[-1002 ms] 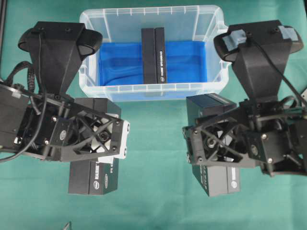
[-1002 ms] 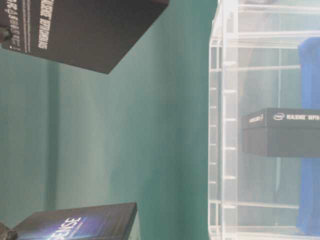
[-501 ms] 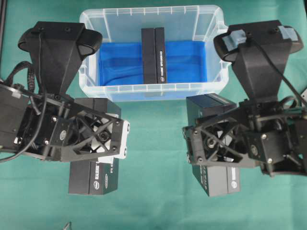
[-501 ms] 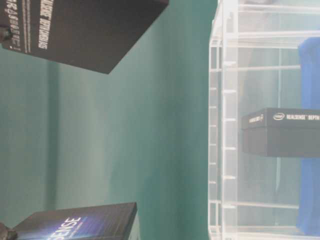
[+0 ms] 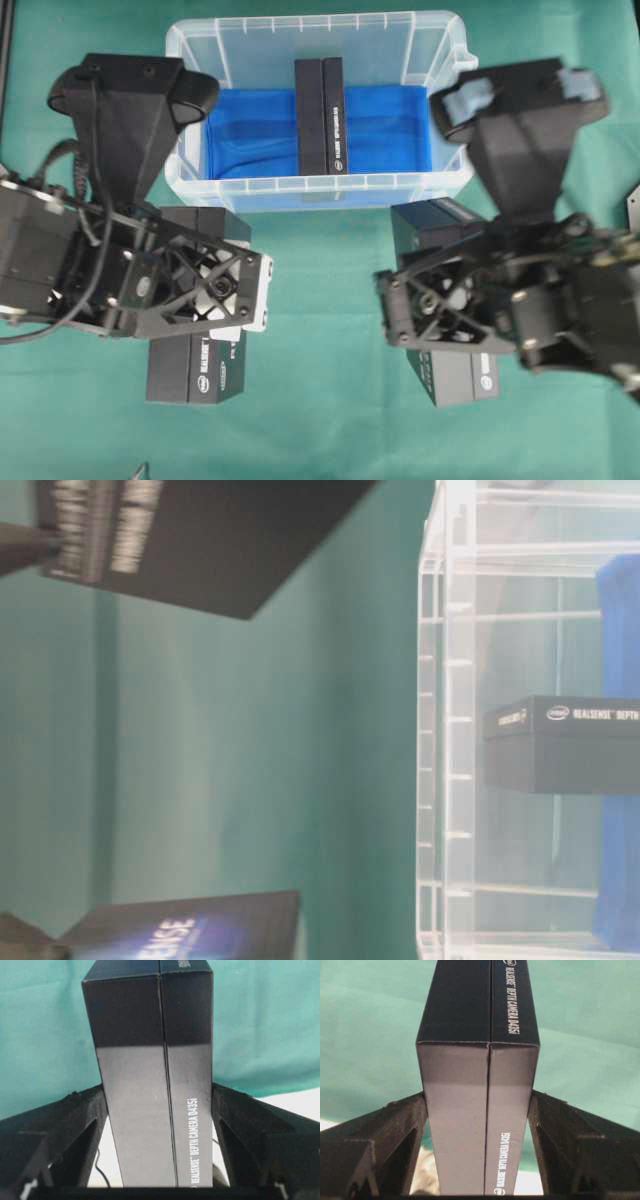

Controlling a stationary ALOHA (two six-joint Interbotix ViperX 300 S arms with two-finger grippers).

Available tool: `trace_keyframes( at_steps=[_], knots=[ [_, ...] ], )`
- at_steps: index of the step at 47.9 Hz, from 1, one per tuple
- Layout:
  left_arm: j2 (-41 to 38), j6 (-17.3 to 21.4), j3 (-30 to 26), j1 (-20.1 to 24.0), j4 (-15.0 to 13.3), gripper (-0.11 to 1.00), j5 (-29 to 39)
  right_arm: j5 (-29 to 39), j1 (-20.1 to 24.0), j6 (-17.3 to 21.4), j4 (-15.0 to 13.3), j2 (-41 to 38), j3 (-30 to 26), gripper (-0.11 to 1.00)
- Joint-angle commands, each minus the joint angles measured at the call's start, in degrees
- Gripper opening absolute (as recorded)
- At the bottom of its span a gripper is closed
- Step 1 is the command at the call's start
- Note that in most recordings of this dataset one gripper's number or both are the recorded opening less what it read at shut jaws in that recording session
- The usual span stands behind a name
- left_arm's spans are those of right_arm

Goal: Take the box out of the case with both arms.
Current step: 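Carry both boxes toward the front of the table and lower them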

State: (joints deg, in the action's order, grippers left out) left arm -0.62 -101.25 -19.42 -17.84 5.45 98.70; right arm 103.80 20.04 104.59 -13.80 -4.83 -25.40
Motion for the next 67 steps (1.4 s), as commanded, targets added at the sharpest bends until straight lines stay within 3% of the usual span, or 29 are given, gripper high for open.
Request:
trace_keyframes(
  at_steps=[1, 12, 20, 32, 43, 51, 67],
  knots=[
    [1.1, -0.2, 0.7, 0.1, 0.4, 0.63, -0.9, -0.2, 0.3, -0.1, -0.4, 0.5, 0.1, 0.66],
    [1.3, -0.5, 8.2, -0.1, 0.9, 0.63, -5.4, -1.2, 0.2, 0.3, -0.4, -1.3, 5.4, 0.66],
    [1.6, -1.8, 15.6, -0.3, 0.9, 0.63, -12.8, -8.4, 0.2, 0.8, -0.4, -2.4, 11.3, 0.66],
    [2.3, -5.9, 26.3, -0.6, 0.9, 0.63, -22.5, -19.3, -0.4, 5.8, -0.1, -2.5, 20.9, 0.66],
    [2.1, -9.0, 33.9, -1.1, 0.7, 0.63, -32.7, -29.7, -0.4, 10.7, 2.2, -2.5, 29.1, 0.66],
    [0.6, -10.3, 37.6, -1.4, 0.2, 0.63, -38.4, -34.1, -0.4, 12.4, 2.9, -2.5, 33.0, 0.66],
    [-1.1, -9.8, 38.9, -1.5, -0.4, 0.63, -41.6, -35.0, -0.6, 12.4, 3.5, -2.5, 34.1, 0.66]
  ],
)
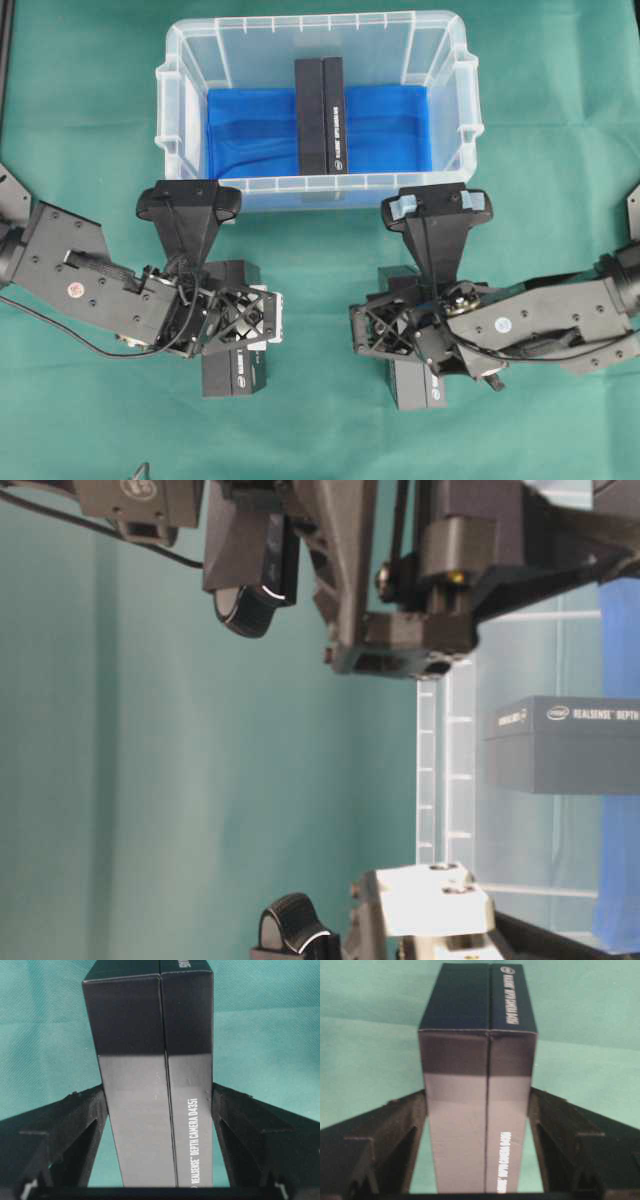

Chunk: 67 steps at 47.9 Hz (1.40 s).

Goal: Take the box out of the case with both arms.
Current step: 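Carry both boxes toward the front of the table and lower them, then set both boxes upright on the cloth and open both grippers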

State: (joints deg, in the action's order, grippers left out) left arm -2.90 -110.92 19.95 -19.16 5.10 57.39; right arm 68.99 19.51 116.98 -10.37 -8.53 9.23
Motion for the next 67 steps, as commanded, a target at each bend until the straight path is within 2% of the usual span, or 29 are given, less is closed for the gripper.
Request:
trace_keyframes(
  at_steps=[1, 26, 35, 38, 42, 46, 67],
  knots=[
    [1.2, -0.1, -0.4, -0.3, 0.0, 0.63, -0.2, -0.3, -0.1, 0.0, 0.1, 1.1, -0.5, 0.66],
    [2.0, 0.0, 1.1, -0.2, -1.1, 0.63, -0.4, -1.1, -0.1, -1.4, -0.2, 1.2, -0.6, 0.66],
    [2.6, -0.1, 2.4, -0.2, -1.1, 0.63, -3.9, -1.1, -0.2, -1.5, -0.8, 1.2, -0.5, 0.66],
    [2.8, -0.1, 2.5, -0.3, -1.1, 0.64, -5.1, -1.1, -0.2, -1.4, -0.9, 1.2, -0.5, 0.73],
    [2.8, 0.0, 2.5, -0.2, -1.1, 0.8, -6.1, -1.0, -0.2, -1.4, -0.9, 1.2, -0.5, 0.87],
    [2.8, -0.1, 2.4, -0.2, -1.1, 0.92, -6.2, -1.0, -0.2, -1.4, -0.9, 1.2, -0.5, 0.93],
    [2.7, -0.3, 1.7, -0.2, -1.3, 0.91, -5.9, -1.0, -0.2, -1.4, -0.9, 1.5, -0.5, 0.93]
  ],
)
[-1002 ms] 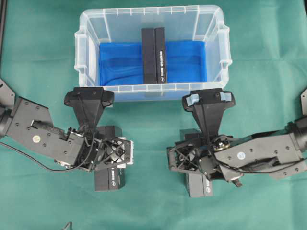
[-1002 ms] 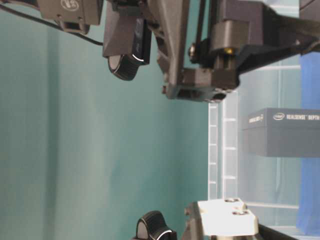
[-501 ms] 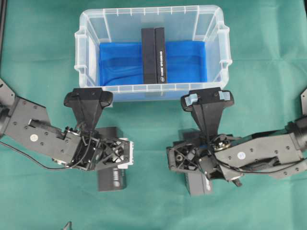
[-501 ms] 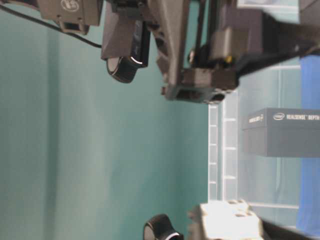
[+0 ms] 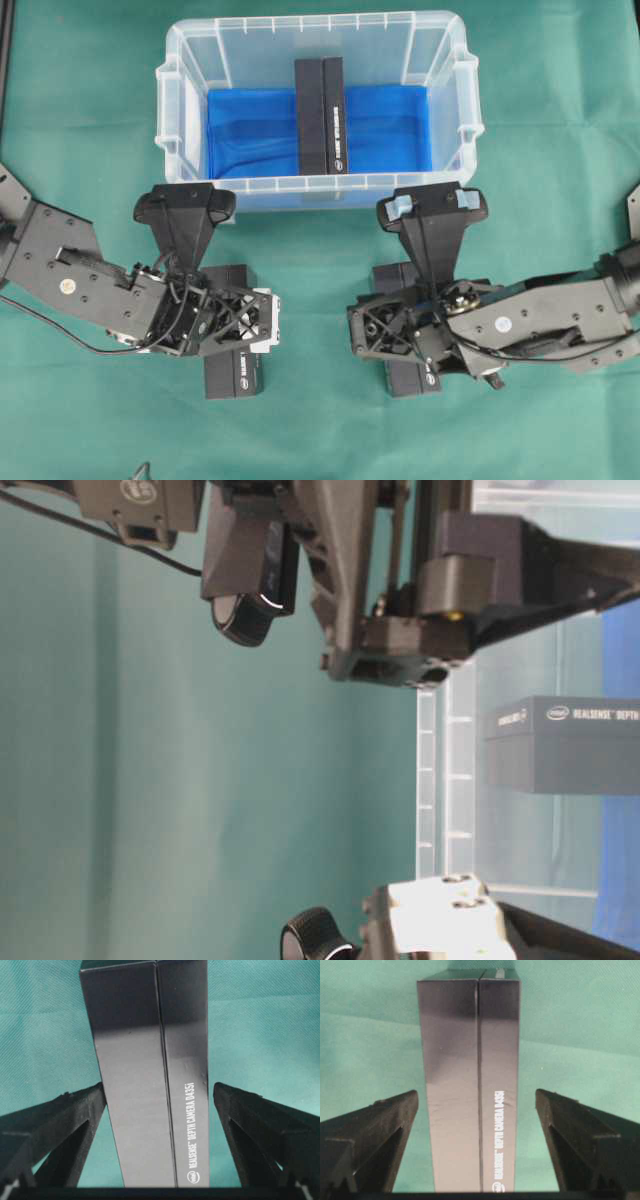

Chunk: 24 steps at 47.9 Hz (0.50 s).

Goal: Take the box out of the case with both arms.
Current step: 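Set both boxes upright on the cloth and open both grippers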

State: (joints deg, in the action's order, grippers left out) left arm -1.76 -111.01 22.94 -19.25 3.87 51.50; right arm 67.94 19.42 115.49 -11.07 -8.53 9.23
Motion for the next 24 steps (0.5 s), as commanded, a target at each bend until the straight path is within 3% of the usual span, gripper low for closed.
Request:
trace_keyframes(
  at_steps=[1, 15, 24],
  knots=[
    [1.6, -0.2, -1.5, -0.1, -0.1, 0.91, 0.0, 0.1, 0.0, 0.1, -0.2, 1.6, -0.5, 0.93],
    [1.7, -0.2, -3.8, -0.1, -0.2, 0.91, 2.2, 0.1, -0.1, 0.0, -0.2, 2.8, -0.8, 0.93],
    [2.5, 0.2, -7.4, -0.1, -0.2, 0.9, 8.6, 1.8, -0.1, 0.1, -0.2, 4.8, -1.2, 0.93]
  ],
)
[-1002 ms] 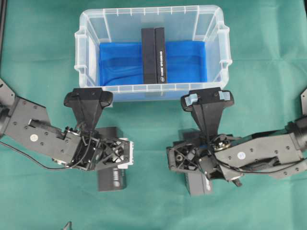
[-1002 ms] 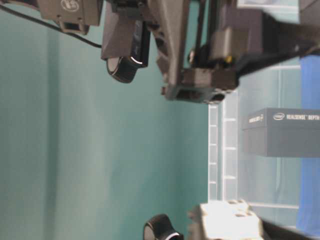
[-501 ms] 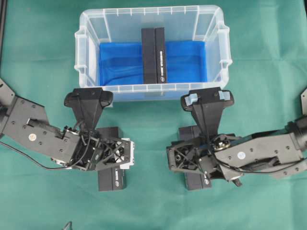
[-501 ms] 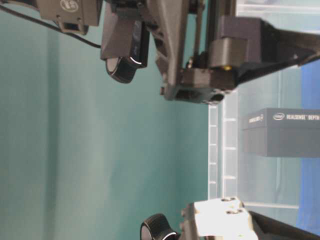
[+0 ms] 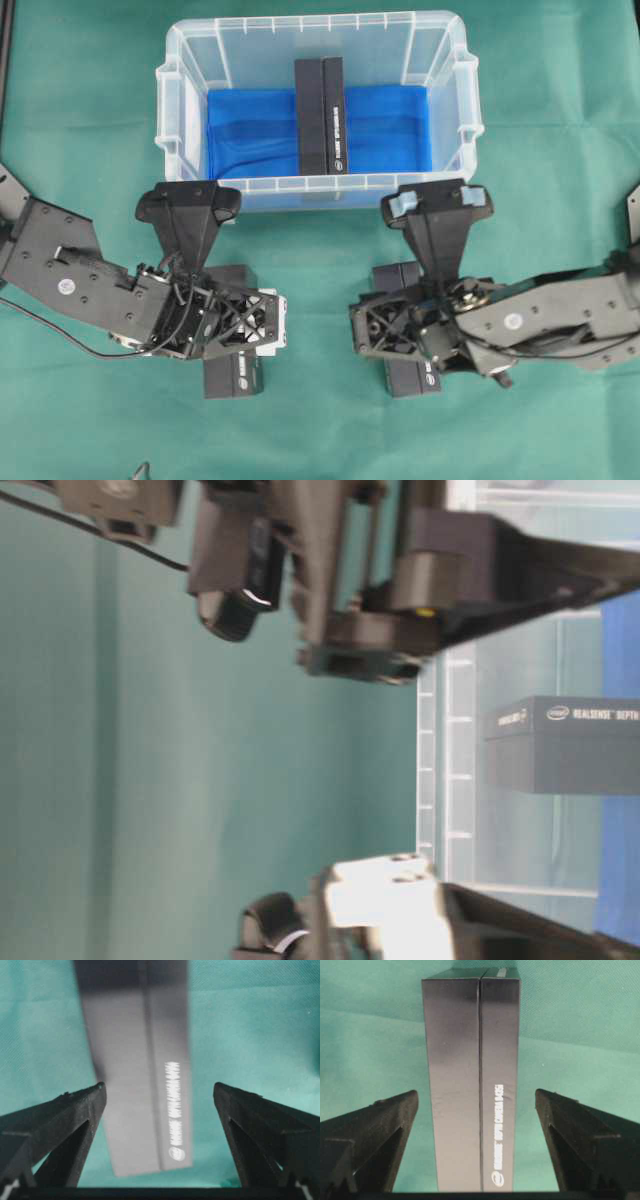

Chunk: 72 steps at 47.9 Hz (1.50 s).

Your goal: Take the box out of the case with both arms.

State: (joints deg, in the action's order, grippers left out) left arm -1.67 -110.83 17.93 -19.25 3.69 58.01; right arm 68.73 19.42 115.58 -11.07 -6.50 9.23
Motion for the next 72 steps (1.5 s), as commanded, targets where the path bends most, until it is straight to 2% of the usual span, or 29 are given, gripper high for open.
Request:
trace_keyframes(
  at_steps=[1, 10, 22, 28, 38, 48, 56, 65, 72],
  knots=[
    [2.5, 0.0, -2.7, -0.1, -0.1, 0.9, 2.8, 1.4, -0.1, -0.1, -0.3, 3.1, -1.4, 0.93],
    [4.7, 0.7, -5.5, -0.1, 0.1, 0.9, 8.5, 5.7, 0.0, -0.4, -1.2, 5.3, -3.5, 0.93],
    [6.7, 1.8, -10.7, 0.0, 0.4, 0.9, 16.3, 11.7, -0.1, -3.5, -2.5, 7.0, -9.2, 0.93],
    [7.3, 2.3, -14.3, 0.2, 0.5, 0.9, 21.4, 15.7, -0.1, -5.4, -2.6, 7.1, -12.8, 0.93],
    [7.3, 5.3, -21.3, 1.1, 0.6, 0.9, 29.1, 22.1, -0.5, -7.6, -3.3, 7.0, -18.3, 0.93],
    [6.8, 7.3, -26.6, 1.5, 0.8, 0.9, 35.4, 24.9, -1.1, -9.4, -4.0, 7.0, -22.8, 0.93],
    [6.9, 7.6, -26.8, 1.7, 0.8, 0.9, 37.1, 25.9, -1.1, -9.6, -4.2, 7.0, -23.6, 0.93],
    [7.1, 7.9, -26.5, 1.7, 0.8, 0.9, 37.2, 25.7, -1.2, -9.8, -2.2, 7.1, -23.6, 0.93],
    [7.1, 8.0, -26.5, 1.8, 0.8, 0.9, 37.2, 25.7, -1.7, -10.4, 1.6, 7.0, -23.9, 0.93]
  ],
)
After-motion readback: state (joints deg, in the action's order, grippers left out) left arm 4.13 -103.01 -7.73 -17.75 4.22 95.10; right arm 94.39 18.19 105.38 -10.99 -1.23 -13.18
